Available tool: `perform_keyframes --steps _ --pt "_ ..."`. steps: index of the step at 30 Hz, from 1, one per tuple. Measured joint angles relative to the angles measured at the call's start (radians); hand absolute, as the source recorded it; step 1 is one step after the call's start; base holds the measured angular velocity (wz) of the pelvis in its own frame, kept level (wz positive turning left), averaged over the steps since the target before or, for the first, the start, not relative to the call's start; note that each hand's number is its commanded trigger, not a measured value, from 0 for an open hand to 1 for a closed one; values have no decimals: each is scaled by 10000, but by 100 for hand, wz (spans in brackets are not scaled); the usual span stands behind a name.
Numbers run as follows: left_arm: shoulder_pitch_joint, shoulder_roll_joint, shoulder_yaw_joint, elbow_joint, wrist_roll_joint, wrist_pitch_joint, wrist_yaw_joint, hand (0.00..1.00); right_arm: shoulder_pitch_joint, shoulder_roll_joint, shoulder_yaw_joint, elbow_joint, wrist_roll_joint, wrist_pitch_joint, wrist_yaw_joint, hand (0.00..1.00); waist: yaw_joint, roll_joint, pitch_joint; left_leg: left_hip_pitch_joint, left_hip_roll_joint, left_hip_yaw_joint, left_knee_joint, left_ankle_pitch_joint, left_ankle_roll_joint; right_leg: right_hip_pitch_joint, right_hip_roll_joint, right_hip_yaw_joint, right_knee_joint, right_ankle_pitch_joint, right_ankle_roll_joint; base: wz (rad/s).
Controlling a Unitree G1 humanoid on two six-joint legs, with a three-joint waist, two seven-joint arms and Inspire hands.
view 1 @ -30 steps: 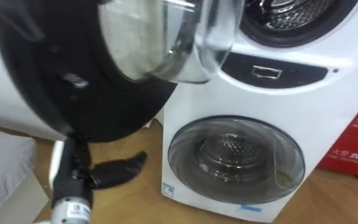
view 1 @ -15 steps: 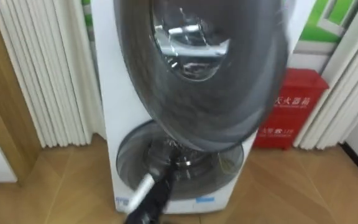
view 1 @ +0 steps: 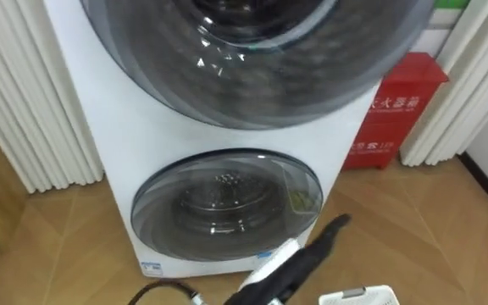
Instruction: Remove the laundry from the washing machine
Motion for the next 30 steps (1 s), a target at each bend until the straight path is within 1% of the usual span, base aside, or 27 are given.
perform_keyframes --steps 1,2,3,4,5,6,7,9,10,11,12,14,15,16,18,19,20,21,22,23,24,25,26,27,28,29,30 --pt "-429 -89 -362 36 67 2 -68 0 -54 4 81 -1 12 10 -1 0 -129 33 1 32 -6 121 -33 -1 1 -1 -5 160 -14 0 1 -12" --pt "-739 -225 -648 121 66 -3 -204 0 -119 11 234 0 12 9 -17 0 -284 84 -6 94 -3 191 -71 -1 1 20 -6 193 -7 0 2 -24" --pt "-1020 -448 -864 406 55 -13 -374 0 -192 5 298 1 -82 13 -2 0 -412 147 -5 138 -5 345 -79 -2 1 28 -22 281 -6 2 3 -22" --pt "-1140 -564 -959 590 56 -12 -451 0 -235 -3 322 1 -117 16 -3 0 -494 196 -6 148 -9 392 -79 -2 2 26 -28 302 -6 2 5 -25" --pt "-1269 -735 -1111 951 55 -7 -633 0 -291 -4 324 -3 -175 17 0 0 -609 304 -15 191 -13 442 -107 -3 2 8 -33 418 -7 4 7 -32" --pt "-1268 -790 -1208 1245 56 12 -771 0 -302 -4 325 -4 -181 22 7 0 -679 374 3 280 6 579 -180 -3 2 9 -22 498 -7 1 12 -35" --pt "-1268 -787 -1228 1391 56 19 -867 0 -300 -5 323 -3 -181 46 7 0 -754 398 2 297 14 653 -187 -3 2 7 -24 516 -8 -8 27 -27" --pt "-1423 -784 -1215 2396 50 33 -1150 0 -277 -40 314 -3 -146 157 12 0 -981 510 13 293 41 682 -183 -14 -13 8 3 517 -12 -18 43 -4" --pt "-1525 -780 -1202 2787 46 42 -1226 0 -279 -50 314 -3 -125 222 12 0 -990 526 25 295 59 682 -183 -30 -33 6 25 538 -15 -19 43 -4" --pt "-1636 -741 -1134 3446 49 155 -1316 0 -277 -55 310 -17 -82 309 8 0 -1021 569 43 277 140 677 -186 -131 -59 6 114 540 -20 -20 42 -6" --pt "-1640 -718 -1065 3748 59 225 -1337 0 -275 -55 311 -16 -71 328 7 0 -1024 612 50 287 204 671 -191 -242 -70 3 187 581 -18 -28 28 -9" --pt "-1606 -710 -821 5309 185 249 -1283 0 -255 -80 297 6 -74 422 30 0 -781 638 54 304 297 718 -162 -355 -79 5 311 710 -8 -45 -36 -13" --pt "-1437 -672 -594 5881 469 253 -1261 0 -195 -79 217 8 -75 421 19 0 -719 649 46 309 308 722 -149 -347 -90 1 328 719 -8 -45 -46 -8" --pt "-1343 -627 -459 6149 634 252 -1234 0 -149 -75 160 8 -82 423 19 0 -660 638 53 323 315 721 -136 -342 -97 3 336 724 0 -53 -57 0" --pt "-898 -460 323 7117 1056 252 -949 0 70 -66 -92 8 17 444 -3 0 -321 627 50 358 325 757 -44 -338 -120 10 368 708 8 -74 -94 0" --pt "-759 -421 581 7303 1183 250 -833 0 103 -62 -108 19 44 444 -23 0 -219 630 46 355 333 759 -42 -337 -124 -8 377 714 9 -80 -105 0" --pt "-569 -355 1122 7869 1292 167 -579 0 122 -60 -153 151 101 436 -36 0 30 599 36 354 338 729 -51 -335 -135 2 396 740 -14 -85 -115 0" --pt "-329 -377 1783 8477 1575 119 -260 0 115 -54 -175 419 133 426 -76 0 289 545 -12 373 338 760 -53 -345 -151 22 400 743 -7 -105 -146 0" --pt "-178 -366 2079 8722 1645 101 -73 0 142 -56 -218 499 140 427 -94 0 379 513 -32 401 344 766 -55 -349 -158 46 404 736 -7 -112 -155 0" --pt "158 -340 2809 9165 1801 67 291 0 174 -36 -390 624 184 427 -97 0 616 460 -50 452 344 707 -58 -351 -161 125 394 673 -21 -130 -172 10" --pt "483 -375 3578 9646 1835 32 678 0 170 -10 -567 859 361 418 -146 0 738 402 -87 487 344 617 -64 -351 -162 198 378 594 -44 -155 -166 14" --pt "616 -325 3939 9885 1824 -11 872 0 169 -10 -622 976 402 409 -207 0 855 387 -108 490 347 598 -69 -351 -162 203 376 576 -43 -161 -163 11" --pt "850 -268 4652 10375 1809 -121 1202 0 140 -13 -778 1224 437 404 -273 0 1144 381 -132 496 346 598 -76 -360 -176 206 385 574 -44 -161 -161 4" --pt "1056 -173 5207 10796 1816 -134 1530 0 119 -22 -897 1458 499 405 -320 0 1251 366 -144 496 345 560 -81 -382 -205 211 394 528 -44 -161 -161 6" --pt "1179 -109 5508 10979 1815 -137 1692 0 121 -20 -967 1608 565 405 -321 0 1343 372 -146 499 343 512 -92 -383 -206 237 397 480 -44 -161 -161 20" --pt "1437 -14 6175 11462 1823 -205 2016 0 130 -14 -1151 1937 714 404 -297 0 1468 386 -136 574 335 440 -174 -391 -219 330 406 365 -78 -161 -161 21" --pt "1563 95 6867 12117 1851 -228 2387 0 115 -14 -1270 2324 984 420 -288 0 1717 406 -151 700 352 362 -264 -422 -251 460 428 353 -167 -161 -161 13"
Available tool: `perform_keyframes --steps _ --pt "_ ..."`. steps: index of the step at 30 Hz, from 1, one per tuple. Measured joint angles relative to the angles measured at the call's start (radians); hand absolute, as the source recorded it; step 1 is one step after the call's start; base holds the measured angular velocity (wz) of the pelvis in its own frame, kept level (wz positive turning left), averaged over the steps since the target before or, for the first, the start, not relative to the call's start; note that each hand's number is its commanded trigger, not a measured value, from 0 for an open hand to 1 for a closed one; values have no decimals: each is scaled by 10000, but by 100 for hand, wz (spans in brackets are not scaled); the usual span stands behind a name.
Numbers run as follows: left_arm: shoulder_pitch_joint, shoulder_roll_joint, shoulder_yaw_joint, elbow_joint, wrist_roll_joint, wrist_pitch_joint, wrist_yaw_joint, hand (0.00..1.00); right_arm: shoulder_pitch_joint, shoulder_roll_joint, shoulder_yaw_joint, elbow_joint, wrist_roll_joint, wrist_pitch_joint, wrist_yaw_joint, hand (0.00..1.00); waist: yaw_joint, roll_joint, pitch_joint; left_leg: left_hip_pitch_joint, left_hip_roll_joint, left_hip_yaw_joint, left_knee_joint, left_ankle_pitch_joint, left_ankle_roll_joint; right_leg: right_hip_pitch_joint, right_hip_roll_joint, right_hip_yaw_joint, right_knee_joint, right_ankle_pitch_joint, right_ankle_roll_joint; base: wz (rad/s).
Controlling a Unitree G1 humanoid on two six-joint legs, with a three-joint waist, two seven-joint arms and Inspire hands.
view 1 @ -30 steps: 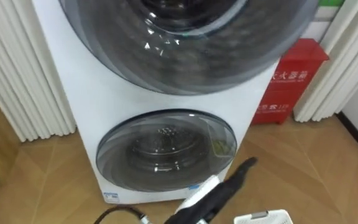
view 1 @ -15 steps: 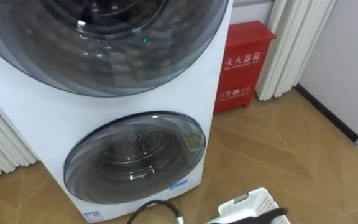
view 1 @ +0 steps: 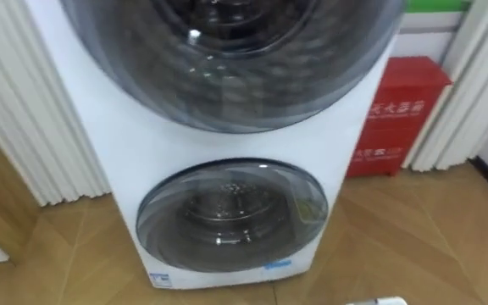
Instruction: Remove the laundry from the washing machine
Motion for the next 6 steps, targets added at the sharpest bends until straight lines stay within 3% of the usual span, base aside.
perform_keyframes --steps 1,3,4,5,6 --pt "50 58 298 302 58 14 176 0 1 1 -57 106 118 25 -5 0 92 25 15 51 5 -3 -4 -46 -17 51 20 -20 -25 0 0 0" --pt "624 202 811 790 782 471 726 0 153 -5 -320 539 719 137 -26 0 275 152 25 230 23 -25 27 -154 -25 263 57 -25 -16 0 0 0" --pt "795 191 862 835 883 624 789 0 175 -15 -376 550 915 174 -50 0 295 203 39 270 23 -24 25 -171 -19 334 57 -33 -15 -1 2 11" --pt "1140 141 1007 1000 965 912 830 0 284 -39 -424 601 1384 234 -128 0 300 284 -8 346 8 -95 54 -228 5 462 41 -101 -18 -18 29 13" --pt "1377 -35 1181 1116 966 1180 825 0 297 -23 -543 827 1792 276 -150 0 281 299 13 418 9 -137 96 -272 32 571 15 -104 -17 -45 73 12"
